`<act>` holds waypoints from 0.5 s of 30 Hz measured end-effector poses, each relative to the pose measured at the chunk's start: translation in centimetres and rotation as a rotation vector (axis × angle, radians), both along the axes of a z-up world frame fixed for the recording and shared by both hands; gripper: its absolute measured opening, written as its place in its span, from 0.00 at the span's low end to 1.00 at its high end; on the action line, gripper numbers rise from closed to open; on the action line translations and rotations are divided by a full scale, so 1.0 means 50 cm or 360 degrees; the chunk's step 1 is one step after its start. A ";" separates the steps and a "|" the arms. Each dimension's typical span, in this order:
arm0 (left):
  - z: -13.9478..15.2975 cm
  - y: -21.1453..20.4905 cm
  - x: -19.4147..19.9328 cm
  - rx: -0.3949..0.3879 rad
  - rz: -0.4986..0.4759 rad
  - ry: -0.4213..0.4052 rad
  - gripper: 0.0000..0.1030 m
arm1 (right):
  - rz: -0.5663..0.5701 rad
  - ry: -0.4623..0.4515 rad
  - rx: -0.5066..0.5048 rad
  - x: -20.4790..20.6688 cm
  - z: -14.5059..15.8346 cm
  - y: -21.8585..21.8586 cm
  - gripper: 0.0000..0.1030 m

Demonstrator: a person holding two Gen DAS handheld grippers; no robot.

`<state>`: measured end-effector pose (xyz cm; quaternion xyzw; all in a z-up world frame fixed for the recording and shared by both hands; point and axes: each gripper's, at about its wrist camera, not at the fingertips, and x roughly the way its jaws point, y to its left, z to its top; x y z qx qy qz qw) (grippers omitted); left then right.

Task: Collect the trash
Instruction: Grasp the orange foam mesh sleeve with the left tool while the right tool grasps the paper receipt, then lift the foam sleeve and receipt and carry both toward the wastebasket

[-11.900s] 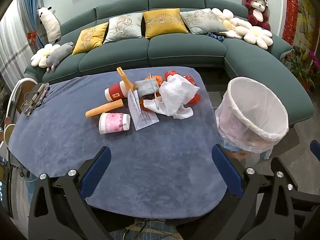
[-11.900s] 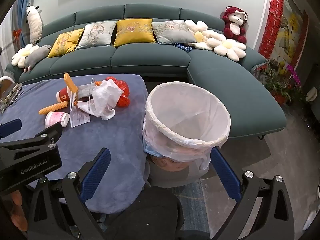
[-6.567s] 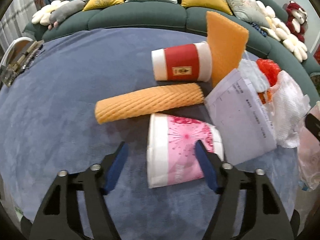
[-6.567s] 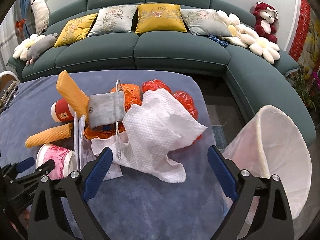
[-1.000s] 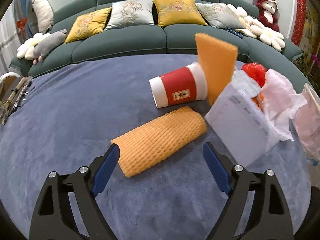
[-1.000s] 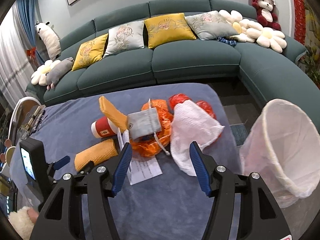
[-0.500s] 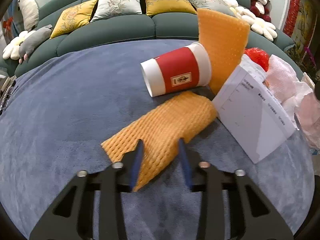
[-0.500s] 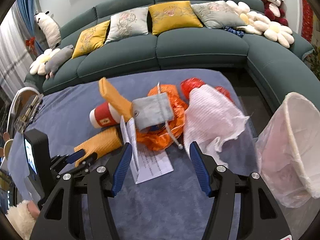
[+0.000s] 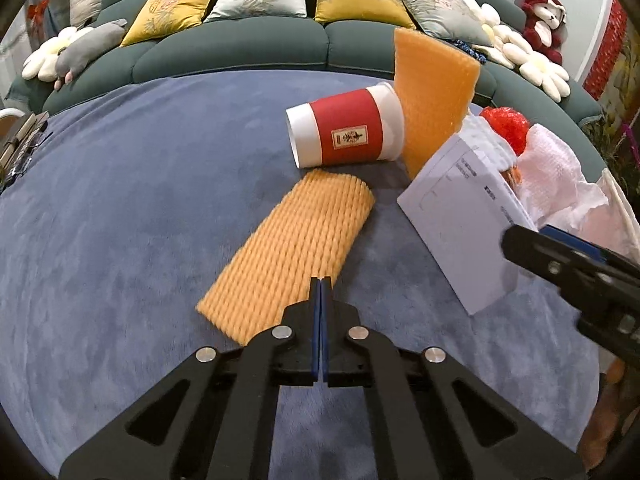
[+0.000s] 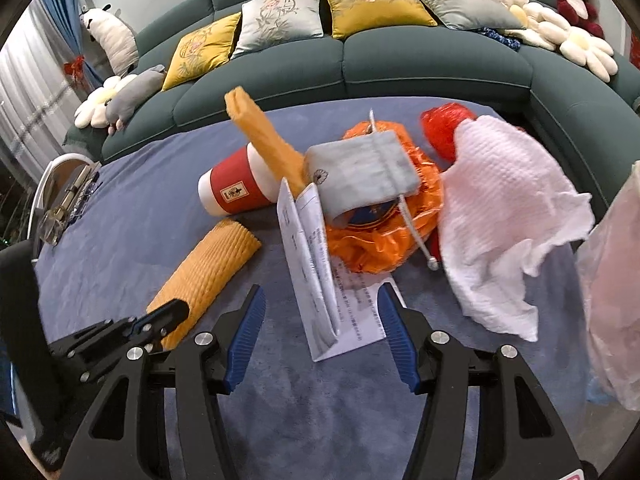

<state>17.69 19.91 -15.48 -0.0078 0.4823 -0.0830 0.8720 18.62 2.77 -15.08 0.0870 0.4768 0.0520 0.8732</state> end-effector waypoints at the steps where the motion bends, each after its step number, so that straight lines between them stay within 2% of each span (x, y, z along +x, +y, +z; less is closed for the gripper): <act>1: -0.001 0.000 -0.003 0.0003 0.0012 0.0008 0.00 | 0.0005 0.0013 0.0001 0.003 -0.005 0.003 0.46; 2: -0.002 0.001 -0.003 0.0003 0.0019 0.0013 0.00 | 0.0010 0.0030 0.0015 0.006 -0.010 0.004 0.37; 3: -0.003 0.002 -0.005 -0.0003 0.0024 0.0020 0.00 | 0.0012 0.0040 0.0023 0.007 -0.013 0.005 0.34; 6: -0.005 0.006 -0.002 -0.0025 0.0037 0.0051 0.01 | 0.0031 0.0063 0.0038 0.005 -0.021 0.008 0.14; 7: -0.006 0.009 0.003 -0.0047 0.0044 0.0063 0.03 | 0.0039 0.0065 0.0038 0.005 -0.021 0.008 0.11; 8: -0.008 0.012 0.006 -0.0048 0.0053 0.0065 0.11 | 0.0047 0.0066 0.0048 0.004 -0.020 0.009 0.09; 9: -0.007 0.014 0.010 -0.0038 0.0061 0.0052 0.26 | 0.0051 0.0062 0.0063 0.002 -0.018 0.008 0.08; 11: -0.008 0.018 0.019 0.0017 0.0085 0.0011 0.47 | 0.0054 0.0052 0.0077 0.000 -0.014 0.004 0.06; 15: -0.015 0.019 0.043 0.0099 0.0075 -0.0027 0.50 | 0.0067 0.0045 0.0118 -0.002 -0.009 0.003 0.05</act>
